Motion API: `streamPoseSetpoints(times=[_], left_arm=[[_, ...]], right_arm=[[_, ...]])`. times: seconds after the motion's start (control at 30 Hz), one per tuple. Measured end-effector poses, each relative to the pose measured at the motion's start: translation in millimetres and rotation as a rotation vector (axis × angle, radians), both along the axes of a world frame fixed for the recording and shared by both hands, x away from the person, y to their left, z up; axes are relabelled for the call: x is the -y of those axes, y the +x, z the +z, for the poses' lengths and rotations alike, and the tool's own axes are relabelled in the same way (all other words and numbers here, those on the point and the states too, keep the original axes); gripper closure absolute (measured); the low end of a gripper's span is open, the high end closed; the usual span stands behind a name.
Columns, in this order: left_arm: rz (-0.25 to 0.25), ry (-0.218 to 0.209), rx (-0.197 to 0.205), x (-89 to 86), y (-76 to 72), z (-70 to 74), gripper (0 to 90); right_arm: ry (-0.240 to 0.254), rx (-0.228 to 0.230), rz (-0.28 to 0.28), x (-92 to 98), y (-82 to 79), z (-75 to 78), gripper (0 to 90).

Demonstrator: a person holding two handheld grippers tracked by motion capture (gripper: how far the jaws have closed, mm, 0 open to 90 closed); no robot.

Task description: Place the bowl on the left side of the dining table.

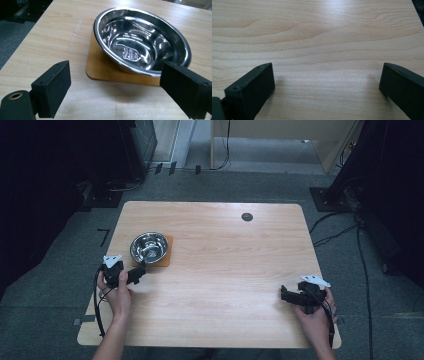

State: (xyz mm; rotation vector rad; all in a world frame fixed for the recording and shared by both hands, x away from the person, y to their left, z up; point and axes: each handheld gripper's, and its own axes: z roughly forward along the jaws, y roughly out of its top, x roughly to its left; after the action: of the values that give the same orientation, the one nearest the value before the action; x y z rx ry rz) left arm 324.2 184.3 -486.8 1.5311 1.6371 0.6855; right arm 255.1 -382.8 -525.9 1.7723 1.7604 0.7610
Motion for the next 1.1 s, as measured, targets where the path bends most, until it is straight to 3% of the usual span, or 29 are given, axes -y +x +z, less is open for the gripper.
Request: streamPoseSetpoints(times=[0.27,0.53,1.1], left_arm=[[-0.032,0.026,-0.002,3.9,-15.6,-0.2,9.8],[-0.069,0.057,-0.031,3.5,-29.1,-6.6,9.8],[-0.075,0.097,-0.070,-10.6,-57.7,-19.8,9.8]], right_arm=[[0.000,0.000,0.000,0.0,0.0,0.0,0.0],[0.000,0.000,0.000,0.0,0.0,0.0,0.0],[0.000,0.000,0.000,0.0,0.0,0.0,0.0]])
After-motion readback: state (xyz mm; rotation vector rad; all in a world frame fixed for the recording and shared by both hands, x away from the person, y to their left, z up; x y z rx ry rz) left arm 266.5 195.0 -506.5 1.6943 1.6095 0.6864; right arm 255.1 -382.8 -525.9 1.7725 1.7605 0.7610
